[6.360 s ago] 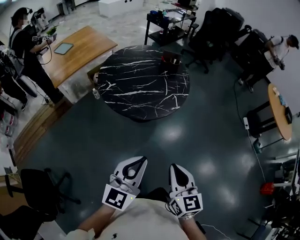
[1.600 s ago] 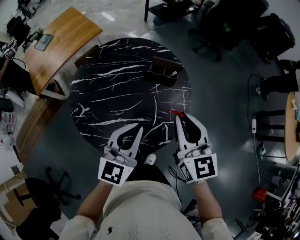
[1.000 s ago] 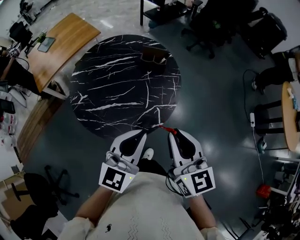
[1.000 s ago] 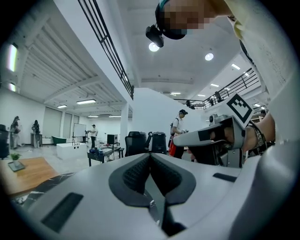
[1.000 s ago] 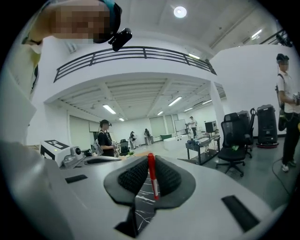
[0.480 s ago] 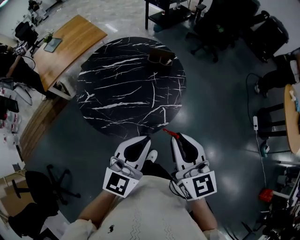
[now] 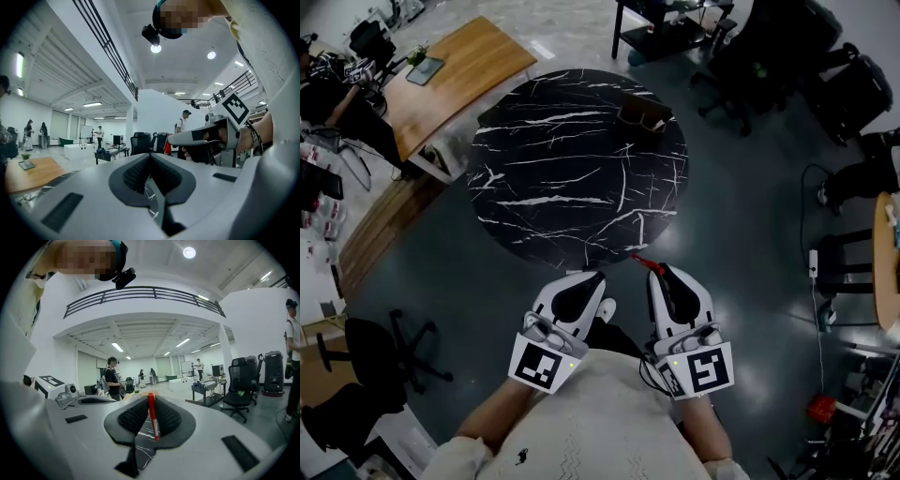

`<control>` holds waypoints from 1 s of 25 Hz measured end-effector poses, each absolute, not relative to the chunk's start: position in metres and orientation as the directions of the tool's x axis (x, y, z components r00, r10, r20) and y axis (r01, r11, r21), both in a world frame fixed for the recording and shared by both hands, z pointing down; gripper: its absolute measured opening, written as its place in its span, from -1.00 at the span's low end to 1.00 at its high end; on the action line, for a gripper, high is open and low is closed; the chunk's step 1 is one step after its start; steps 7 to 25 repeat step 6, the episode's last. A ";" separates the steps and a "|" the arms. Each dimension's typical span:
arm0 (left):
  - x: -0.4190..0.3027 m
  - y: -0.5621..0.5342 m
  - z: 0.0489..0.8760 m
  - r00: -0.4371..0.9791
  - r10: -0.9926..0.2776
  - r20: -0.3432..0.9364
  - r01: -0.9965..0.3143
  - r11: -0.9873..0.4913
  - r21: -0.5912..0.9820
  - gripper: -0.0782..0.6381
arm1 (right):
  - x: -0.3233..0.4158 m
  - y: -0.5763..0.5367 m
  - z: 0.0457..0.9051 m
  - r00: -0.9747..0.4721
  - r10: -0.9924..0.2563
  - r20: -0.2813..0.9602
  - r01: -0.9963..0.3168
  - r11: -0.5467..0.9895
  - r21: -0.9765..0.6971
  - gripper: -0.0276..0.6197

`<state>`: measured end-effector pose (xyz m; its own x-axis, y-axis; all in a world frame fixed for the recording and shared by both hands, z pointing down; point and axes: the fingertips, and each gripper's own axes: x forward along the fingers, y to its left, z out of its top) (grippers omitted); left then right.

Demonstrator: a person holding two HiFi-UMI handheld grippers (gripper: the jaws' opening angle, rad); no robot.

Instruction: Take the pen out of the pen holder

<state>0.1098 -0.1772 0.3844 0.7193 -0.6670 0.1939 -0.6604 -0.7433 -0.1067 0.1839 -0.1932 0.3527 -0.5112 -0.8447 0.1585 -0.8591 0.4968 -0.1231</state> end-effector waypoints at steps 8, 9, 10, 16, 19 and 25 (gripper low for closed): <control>0.099 -0.191 0.366 0.621 -0.784 0.005 -0.774 -0.611 0.164 -0.75 | 0.173 -0.198 0.356 -0.537 -0.828 0.159 -0.843 0.523 -0.126 -0.73; 0.099 -0.191 0.366 0.621 -0.784 0.005 -0.774 -0.611 0.164 -0.75 | 0.173 -0.198 0.356 -0.537 -0.828 0.159 -0.843 0.523 -0.126 -0.73; 0.099 -0.191 0.366 0.621 -0.784 0.005 -0.774 -0.611 0.164 -0.75 | 0.173 -0.198 0.356 -0.537 -0.828 0.159 -0.843 0.523 -0.126 -0.73; 0.099 -0.191 0.366 0.621 -0.784 0.005 -0.774 -0.611 0.164 -0.75 | 0.173 -0.198 0.356 -0.537 -0.828 0.159 -0.843 0.523 -0.126 -0.73; 0.099 -0.191 0.366 0.621 -0.784 0.005 -0.774 -0.611 0.164 -0.75 | 0.173 -0.198 0.356 -0.537 -0.828 0.159 -0.843 0.523 -0.126 -0.73; 0.099 -0.191 0.366 0.621 -0.784 0.005 -0.774 -0.611 0.164 -0.75 | 0.173 -0.198 0.356 -0.537 -0.828 0.159 -0.843 0.523 -0.126 -0.73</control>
